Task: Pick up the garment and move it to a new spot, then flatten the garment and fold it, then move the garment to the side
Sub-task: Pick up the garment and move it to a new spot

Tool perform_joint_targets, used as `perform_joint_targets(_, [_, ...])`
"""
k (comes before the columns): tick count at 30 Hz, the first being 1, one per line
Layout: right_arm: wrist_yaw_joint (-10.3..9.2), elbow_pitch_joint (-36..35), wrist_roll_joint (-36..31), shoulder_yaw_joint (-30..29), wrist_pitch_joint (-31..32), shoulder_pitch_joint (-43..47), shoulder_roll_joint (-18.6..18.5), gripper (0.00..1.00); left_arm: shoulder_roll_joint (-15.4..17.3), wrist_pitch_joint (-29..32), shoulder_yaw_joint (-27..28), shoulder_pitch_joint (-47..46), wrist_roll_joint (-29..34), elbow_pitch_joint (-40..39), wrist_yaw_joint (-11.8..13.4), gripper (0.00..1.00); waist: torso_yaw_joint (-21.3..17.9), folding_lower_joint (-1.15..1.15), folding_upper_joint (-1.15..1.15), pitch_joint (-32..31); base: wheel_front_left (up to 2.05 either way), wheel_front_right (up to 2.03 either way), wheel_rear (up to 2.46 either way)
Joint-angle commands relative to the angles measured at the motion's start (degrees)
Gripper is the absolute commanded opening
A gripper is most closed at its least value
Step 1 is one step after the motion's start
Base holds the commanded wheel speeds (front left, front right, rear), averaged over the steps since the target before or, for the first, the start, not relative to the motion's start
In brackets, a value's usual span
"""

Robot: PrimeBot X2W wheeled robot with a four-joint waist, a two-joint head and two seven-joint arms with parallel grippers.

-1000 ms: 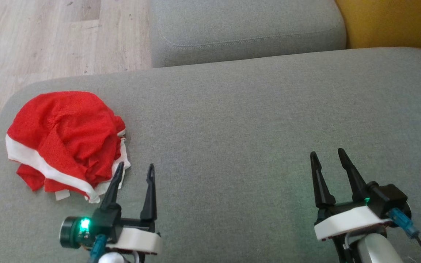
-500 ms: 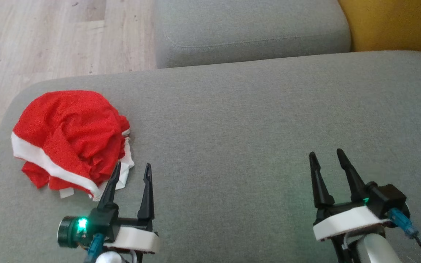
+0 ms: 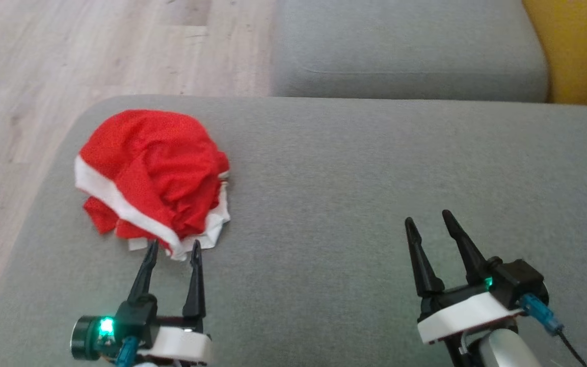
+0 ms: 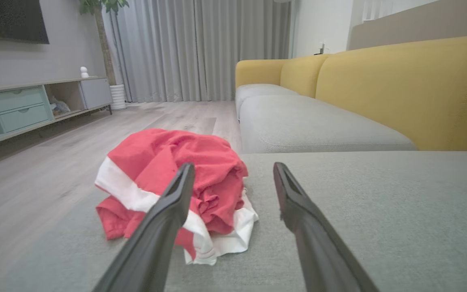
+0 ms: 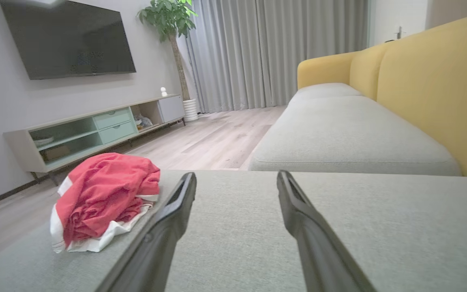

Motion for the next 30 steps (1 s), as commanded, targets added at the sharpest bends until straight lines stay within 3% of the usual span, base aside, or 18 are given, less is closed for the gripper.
perform_joint_targets(1, [0.43,-2.21,0.57,1.74,-0.62,-1.02,-0.34,1.0,-0.1,-0.55,2.46,-1.62,0.66,-1.78,-0.19,1.0,2.19,0.0,0.0,-0.44,0.0,0.0,0.0])
perform_joint_targets(20, [0.43,-3.28,3.07,7.17,-0.62,0.73,-0.34,1.0,0.83,-0.55,3.86,0.59,0.55,-2.29,-1.46,1.0,14.87,0.0,0.0,-2.13,0.0,0.0,0.0])
perform_joint_targets(30, [0.43,-2.93,4.35,7.72,-0.62,0.65,-0.34,1.0,1.91,-0.55,4.4,-0.22,0.39,-2.16,-2.33,1.0,15.86,0.0,0.0,-1.24,0.0,0.0,0.0])
